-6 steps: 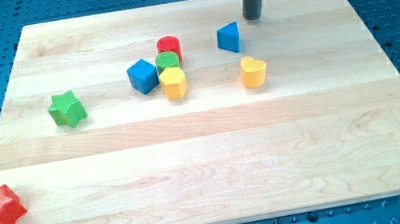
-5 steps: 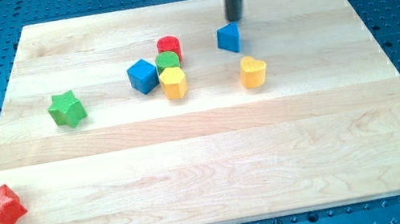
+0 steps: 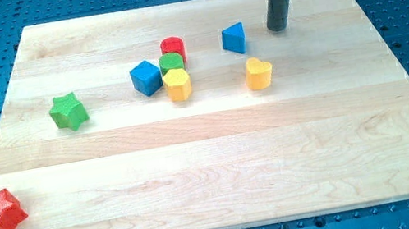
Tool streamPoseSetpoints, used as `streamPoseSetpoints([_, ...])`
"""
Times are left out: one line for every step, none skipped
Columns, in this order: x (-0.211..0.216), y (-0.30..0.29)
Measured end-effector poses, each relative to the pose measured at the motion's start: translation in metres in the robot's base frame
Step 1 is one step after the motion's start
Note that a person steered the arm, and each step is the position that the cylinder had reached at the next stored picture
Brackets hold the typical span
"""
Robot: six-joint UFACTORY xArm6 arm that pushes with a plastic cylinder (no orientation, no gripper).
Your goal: Place the blue triangle above the blue cube
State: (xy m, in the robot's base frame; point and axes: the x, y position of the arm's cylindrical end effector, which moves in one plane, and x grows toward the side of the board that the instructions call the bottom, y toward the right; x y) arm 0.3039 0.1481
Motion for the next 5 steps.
streamPoseSetpoints([0.014,-0.049])
streamPoseSetpoints([0.031,-0.12])
streamPoseSetpoints([0.032,-0.165])
streamPoseSetpoints([0.054,-0.203])
streamPoseSetpoints([0.048,-0.212])
